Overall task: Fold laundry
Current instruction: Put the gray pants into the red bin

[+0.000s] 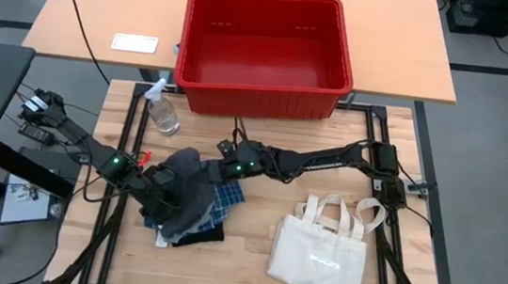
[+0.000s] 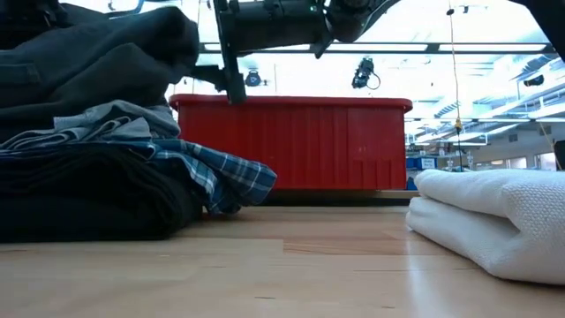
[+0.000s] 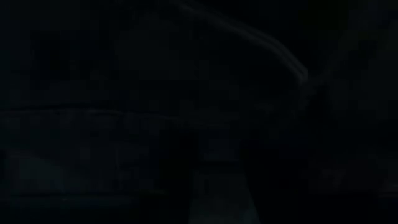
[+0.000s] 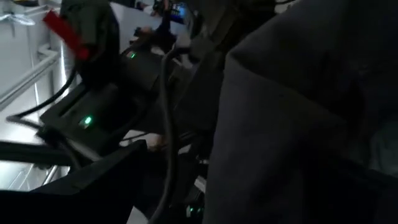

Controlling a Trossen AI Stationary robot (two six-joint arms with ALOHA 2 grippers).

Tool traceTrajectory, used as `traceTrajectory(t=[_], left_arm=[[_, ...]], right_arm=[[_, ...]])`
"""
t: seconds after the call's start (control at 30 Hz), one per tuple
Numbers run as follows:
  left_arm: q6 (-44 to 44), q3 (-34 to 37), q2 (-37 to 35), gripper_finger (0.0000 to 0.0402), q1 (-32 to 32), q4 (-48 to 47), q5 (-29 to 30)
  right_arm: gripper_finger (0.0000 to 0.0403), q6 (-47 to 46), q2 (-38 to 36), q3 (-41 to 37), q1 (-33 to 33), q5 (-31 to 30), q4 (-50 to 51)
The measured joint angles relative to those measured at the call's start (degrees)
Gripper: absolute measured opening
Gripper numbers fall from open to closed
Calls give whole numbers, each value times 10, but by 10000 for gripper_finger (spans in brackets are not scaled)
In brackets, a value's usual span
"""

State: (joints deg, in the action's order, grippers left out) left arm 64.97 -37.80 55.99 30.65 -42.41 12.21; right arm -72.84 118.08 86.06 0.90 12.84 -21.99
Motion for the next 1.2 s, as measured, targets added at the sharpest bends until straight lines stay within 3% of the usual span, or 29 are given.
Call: traceTrajectory(t=[0.17,0.33,0.53,0.73,0.83,1.2], left_arm=[[0,0,0,144,0,1,1],[2,0,0,144,0,3,3],[2,0,0,144,-1,4,2],[2,0,0,144,-1,5,1],[0,0,0,144,-1,6,1],[2,0,0,144,0,7,1]], right_arm=[[396,0,-1,1,-1,2,82],[396,4,-1,-1,-1,-35,178],[394,6,0,-9,-9,8,65],[379,23,10,10,-1,-14,109],[374,0,30,9,-2,12,86],[370,13,65,19,-7,14,44]])
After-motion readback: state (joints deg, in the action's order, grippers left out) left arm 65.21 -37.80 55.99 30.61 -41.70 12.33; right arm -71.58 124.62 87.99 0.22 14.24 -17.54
